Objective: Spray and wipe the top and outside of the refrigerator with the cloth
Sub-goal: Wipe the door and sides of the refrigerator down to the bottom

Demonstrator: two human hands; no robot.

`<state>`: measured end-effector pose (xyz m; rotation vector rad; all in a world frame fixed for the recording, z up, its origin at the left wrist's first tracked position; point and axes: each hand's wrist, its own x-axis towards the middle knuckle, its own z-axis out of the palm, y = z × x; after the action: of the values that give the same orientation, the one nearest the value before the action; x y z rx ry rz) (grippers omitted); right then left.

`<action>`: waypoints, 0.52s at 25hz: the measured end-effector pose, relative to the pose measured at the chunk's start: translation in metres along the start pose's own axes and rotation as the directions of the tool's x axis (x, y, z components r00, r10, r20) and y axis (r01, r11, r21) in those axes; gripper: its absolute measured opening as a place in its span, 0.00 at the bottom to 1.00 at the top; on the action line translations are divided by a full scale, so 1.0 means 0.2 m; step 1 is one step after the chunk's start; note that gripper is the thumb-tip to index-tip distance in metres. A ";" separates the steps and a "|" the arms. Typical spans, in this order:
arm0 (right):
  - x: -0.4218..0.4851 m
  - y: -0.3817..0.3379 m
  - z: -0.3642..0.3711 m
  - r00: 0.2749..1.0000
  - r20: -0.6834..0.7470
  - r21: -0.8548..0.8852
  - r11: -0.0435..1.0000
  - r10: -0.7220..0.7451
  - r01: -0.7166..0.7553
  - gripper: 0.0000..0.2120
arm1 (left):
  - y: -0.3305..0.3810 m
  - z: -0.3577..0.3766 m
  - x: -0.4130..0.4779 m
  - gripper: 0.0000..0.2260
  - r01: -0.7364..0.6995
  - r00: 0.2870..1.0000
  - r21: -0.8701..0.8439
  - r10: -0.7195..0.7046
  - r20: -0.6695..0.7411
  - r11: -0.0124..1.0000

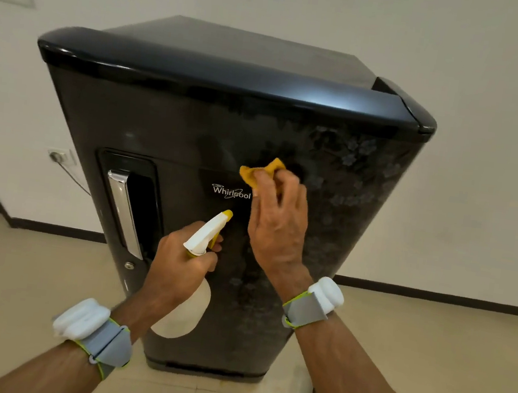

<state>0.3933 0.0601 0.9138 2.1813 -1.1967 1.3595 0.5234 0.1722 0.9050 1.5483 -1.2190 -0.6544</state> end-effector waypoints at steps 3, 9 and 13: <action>-0.18 0.09 0.09 0.880 0.296 -0.053 0.914 -0.371 0.403 0.20 | -0.02 0.02 -0.02 0.14 0.033 0.999 -0.009 -0.033 0.012 0.999; -0.25 0.35 -0.04 0.877 0.327 -0.094 0.912 -0.352 0.400 0.19 | -0.01 0.05 -0.10 0.09 0.079 0.996 -0.017 -0.079 -0.037 0.997; -0.10 0.08 0.03 0.950 0.213 0.006 0.972 -0.230 0.234 0.20 | 0.00 0.06 -0.14 0.07 0.098 0.985 0.027 -0.093 -0.146 0.995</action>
<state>0.3809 0.0562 0.8904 2.4134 -0.9765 1.0368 0.5030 0.1940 0.8956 1.6611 -1.0575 -0.5751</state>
